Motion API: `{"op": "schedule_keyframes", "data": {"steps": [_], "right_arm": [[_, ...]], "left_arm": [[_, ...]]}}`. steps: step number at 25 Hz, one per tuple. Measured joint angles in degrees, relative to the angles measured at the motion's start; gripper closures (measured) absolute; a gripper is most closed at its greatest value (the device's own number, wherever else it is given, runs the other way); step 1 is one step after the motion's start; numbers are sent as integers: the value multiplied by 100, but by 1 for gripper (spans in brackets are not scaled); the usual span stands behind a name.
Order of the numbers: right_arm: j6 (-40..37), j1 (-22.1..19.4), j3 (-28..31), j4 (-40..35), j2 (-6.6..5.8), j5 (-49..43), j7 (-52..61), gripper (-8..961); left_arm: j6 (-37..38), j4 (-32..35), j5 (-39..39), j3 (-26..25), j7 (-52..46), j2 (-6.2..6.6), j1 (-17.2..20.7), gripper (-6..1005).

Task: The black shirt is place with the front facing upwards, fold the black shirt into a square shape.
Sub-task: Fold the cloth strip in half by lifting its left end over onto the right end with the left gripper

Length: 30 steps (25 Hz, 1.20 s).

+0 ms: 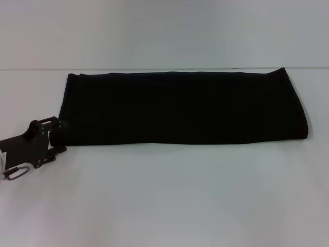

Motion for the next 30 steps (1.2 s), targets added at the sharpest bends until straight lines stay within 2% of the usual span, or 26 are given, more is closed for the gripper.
{"op": "schedule_keyframes", "data": {"steps": [2, 9, 15, 23, 30], "right_arm": [[5, -1, 3, 0, 1, 0, 2, 256], [11, 11, 7, 0, 5, 0, 0, 256], [15, 25, -11, 0, 5, 0, -2, 257], [27, 29, -34, -1, 5, 0, -3, 257], [29, -31, -27, 7, 14, 0, -2, 257]], "left_arm": [[-11, -5, 0, -1, -3, -1, 2, 317], [-324, -124, -4, -12, -45, -18, -89, 326], [-573, -245, -14, -15, 4, -30, -327, 327], [-450, -236, -422, -12, 900, -44, -826, 325], [-396, -255, -336, 20, 873, -25, -621, 327]]}}
